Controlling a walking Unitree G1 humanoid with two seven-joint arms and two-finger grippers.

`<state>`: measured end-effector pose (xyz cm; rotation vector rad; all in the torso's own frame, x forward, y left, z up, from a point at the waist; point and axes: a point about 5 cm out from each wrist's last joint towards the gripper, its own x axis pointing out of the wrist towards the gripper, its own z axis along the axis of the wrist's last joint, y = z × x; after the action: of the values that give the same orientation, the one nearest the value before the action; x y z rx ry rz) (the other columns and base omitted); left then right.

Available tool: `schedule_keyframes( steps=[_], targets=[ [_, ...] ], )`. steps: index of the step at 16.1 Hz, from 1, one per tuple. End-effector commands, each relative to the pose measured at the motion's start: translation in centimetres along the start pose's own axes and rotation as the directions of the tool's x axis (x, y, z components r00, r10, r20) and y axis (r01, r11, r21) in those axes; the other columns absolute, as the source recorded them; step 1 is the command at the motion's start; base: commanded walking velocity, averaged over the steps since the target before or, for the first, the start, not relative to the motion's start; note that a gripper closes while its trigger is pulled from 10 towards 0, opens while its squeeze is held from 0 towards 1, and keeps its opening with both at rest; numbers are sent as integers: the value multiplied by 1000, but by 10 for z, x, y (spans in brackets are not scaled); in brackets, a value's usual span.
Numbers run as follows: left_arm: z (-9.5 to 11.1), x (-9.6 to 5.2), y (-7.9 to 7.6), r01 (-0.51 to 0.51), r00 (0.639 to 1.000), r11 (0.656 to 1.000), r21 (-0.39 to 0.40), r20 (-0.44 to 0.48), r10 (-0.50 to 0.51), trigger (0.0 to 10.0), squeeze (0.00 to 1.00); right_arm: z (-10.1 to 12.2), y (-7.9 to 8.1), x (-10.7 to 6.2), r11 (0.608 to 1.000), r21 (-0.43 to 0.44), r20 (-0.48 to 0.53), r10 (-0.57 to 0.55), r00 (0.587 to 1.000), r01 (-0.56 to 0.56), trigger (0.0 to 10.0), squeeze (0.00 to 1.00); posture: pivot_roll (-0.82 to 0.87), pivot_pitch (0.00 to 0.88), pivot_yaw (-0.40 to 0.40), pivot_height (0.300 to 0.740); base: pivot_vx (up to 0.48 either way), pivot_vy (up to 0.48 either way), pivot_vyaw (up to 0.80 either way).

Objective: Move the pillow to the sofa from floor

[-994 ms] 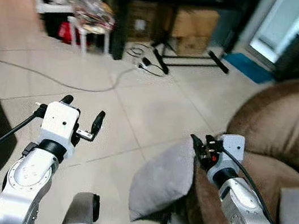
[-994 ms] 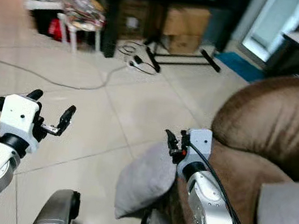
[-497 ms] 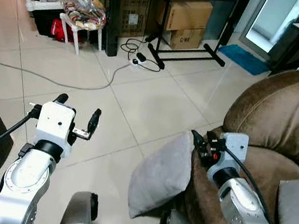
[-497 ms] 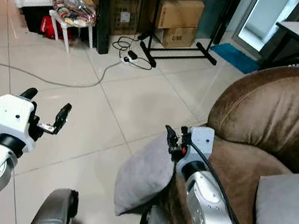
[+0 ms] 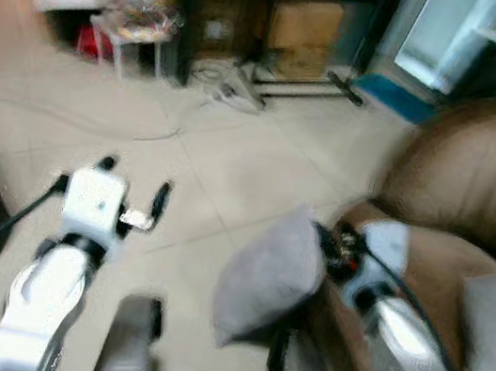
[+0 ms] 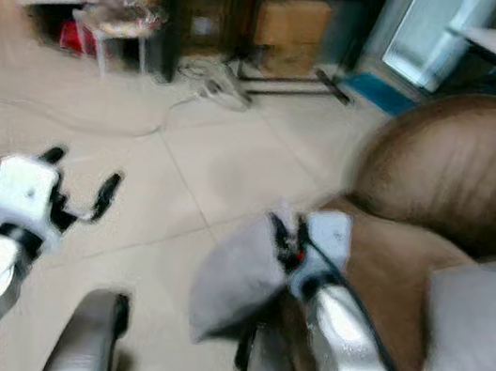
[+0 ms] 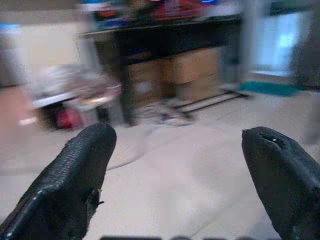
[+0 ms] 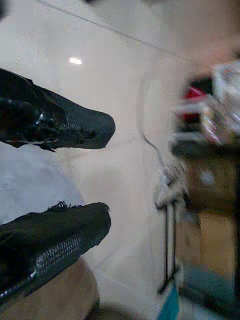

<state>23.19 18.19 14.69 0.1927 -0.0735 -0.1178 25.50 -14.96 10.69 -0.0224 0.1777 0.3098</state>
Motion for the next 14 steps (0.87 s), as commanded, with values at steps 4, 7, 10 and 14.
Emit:
schedule_keyframes(
  steps=[4, 7, 10, 14],
  targets=[
    [-5, -3, 1, 3, 1000, 1000, -11, -28, -3, 10000, 0, 4, 4, 3, 999, 38, 8, -4, 1000, 4, 10000, 0, 8, 0, -52, 530, 353, 0, 600],
    [-6, -4, 1, 5, 1000, 1000, -13, -30, -5, 10000, 0, 4, 2, 4, 1000, 24, -1, -7, 1000, 7, 10000, 0, 8, 0, -52, 530, 358, 0, 0],
    [-6, -3, 1, 4, 999, 1000, -13, -34, -4, 10000, 0, 3, 2, 5, 1000, 23, -3, -12, 1000, 12, 10000, 0, 5, 0, -53, 530, 351, 0, 0],
    [-7, -2, 1, 3, 999, 1000, -8, -38, -4, 10000, 0, 3, 1, 5, 1000, 21, -4, -3, 1000, 4, 10000, 0, 4, 0, -53, 530, 296, 0, 0]
  ],
)
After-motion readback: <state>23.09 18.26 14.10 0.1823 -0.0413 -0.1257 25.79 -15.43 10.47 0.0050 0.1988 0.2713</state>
